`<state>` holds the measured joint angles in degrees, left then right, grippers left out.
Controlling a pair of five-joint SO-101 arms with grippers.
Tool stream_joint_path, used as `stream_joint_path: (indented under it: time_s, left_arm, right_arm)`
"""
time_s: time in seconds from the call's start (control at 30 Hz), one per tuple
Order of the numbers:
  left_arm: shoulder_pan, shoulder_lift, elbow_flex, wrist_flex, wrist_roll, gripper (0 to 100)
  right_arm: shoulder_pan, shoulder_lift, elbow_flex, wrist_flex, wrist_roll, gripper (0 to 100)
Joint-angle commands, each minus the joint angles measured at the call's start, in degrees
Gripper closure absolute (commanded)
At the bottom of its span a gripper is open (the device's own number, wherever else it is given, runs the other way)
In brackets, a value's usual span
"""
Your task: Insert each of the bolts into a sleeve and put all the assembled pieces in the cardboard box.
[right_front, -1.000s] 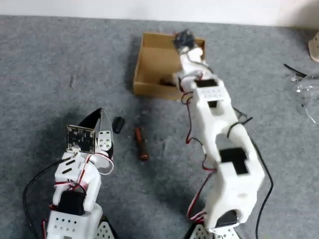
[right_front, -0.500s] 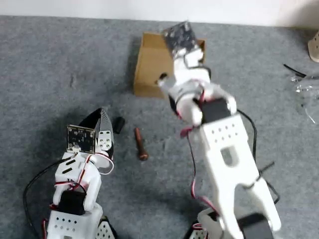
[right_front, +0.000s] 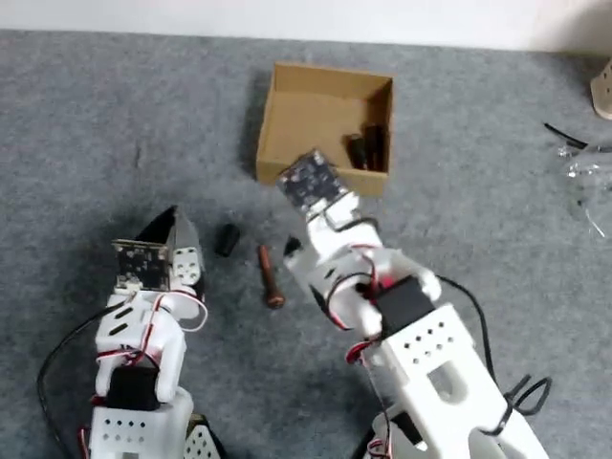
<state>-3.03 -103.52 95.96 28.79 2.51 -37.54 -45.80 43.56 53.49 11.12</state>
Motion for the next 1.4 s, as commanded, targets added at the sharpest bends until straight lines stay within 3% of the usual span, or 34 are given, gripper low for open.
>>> stream_joint_path:
  time_s: [0.0, 0.23, 0.67, 1.13, 1.37]
  left_arm:
    - [-2.9, -0.1, 1.2, -1.6, -0.1, 99]
    - [-4.9, -0.1, 1.2, -2.7, -0.1, 99]
    - [-9.5, -0.6, 1.2, -4.6, -0.1, 99]
    - [-15.3, -0.6, 1.2, -7.3, 4.0, 99]
    - [-16.0, -0.6, 1.2, -7.3, 4.3, 99]
  right_arm:
    - [-3.1, 2.9, 0.0, 0.1, -0.5, 76.6]
    - [-9.3, 21.4, -8.9, -0.7, -2.6, 76.6]
    - [-15.1, 46.1, -35.6, -0.7, -38.4, 76.6]
    - [-13.7, 59.0, -41.5, -1.8, -49.7, 76.6]
    - [-13.6, 61.6, -41.5, -5.8, -50.4, 76.6]
